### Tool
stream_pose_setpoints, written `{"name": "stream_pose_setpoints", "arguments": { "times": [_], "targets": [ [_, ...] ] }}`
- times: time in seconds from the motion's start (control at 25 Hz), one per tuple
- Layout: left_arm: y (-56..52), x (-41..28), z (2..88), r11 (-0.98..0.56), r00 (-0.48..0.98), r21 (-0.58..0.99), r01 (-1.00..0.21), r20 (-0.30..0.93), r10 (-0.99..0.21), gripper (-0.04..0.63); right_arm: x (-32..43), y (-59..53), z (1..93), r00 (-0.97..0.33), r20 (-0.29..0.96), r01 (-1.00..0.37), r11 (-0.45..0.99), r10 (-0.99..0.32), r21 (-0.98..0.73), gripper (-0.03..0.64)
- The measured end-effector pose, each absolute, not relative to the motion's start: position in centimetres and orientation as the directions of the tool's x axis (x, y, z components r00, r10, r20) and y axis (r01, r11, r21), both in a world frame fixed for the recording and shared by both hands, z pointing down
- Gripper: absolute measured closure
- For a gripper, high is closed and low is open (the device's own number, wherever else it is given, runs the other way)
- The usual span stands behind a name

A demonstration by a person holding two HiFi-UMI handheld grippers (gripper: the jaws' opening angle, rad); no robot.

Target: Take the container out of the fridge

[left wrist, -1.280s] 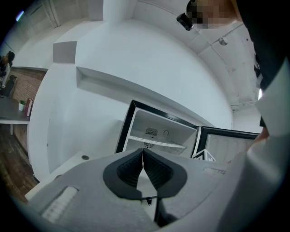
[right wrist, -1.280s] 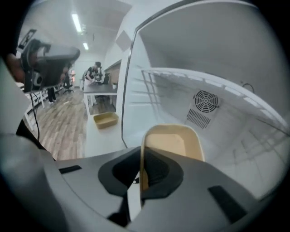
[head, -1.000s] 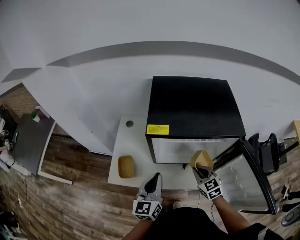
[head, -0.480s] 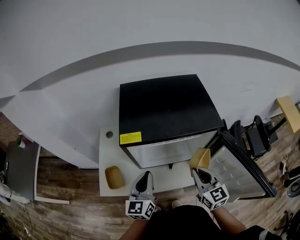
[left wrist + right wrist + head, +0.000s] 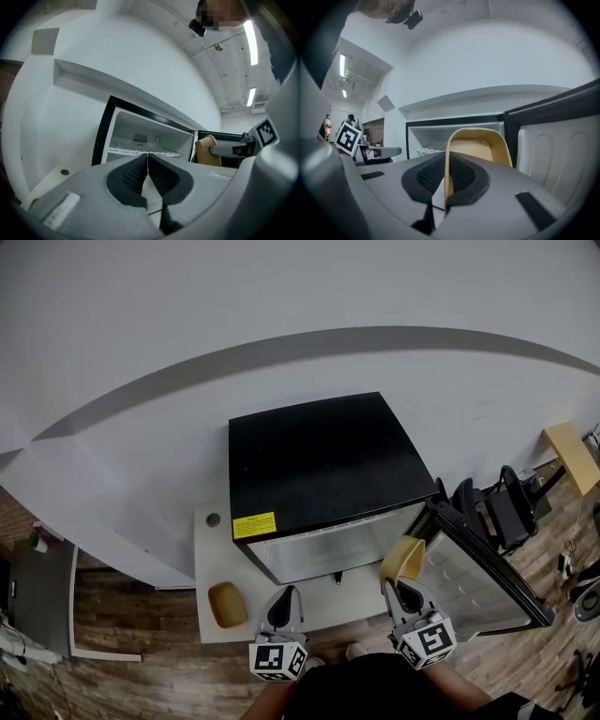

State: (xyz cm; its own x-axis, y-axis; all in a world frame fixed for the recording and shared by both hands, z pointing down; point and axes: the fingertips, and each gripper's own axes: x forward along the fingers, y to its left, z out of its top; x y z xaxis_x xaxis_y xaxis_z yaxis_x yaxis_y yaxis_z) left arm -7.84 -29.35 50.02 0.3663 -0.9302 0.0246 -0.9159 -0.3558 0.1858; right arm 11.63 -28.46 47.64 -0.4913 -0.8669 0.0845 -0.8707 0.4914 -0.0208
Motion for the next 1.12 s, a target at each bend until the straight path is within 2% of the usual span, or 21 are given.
{"name": "stream_pose_setpoints", "arguments": {
  "times": [0.48, 1.12],
  "targets": [
    [-28.9, -7.7, 49.8, -0.333, 0.341, 0.199, -0.922, 0.008, -0.94, 0.578, 12.4, -28.5, 48.1, -0.465, 0.1, -0.885, 0.464, -0.88, -0.035, 0.603],
    [-28.5, -7.2, 50.3, -0.312, 0.323, 0.213, -0.926, 0.018, -0.946, 0.578, 11.8, -28.4, 48.4, -0.512, 0.115, -0.858, 0.512, -0.851, -0.038, 0.603]
  ]
}}
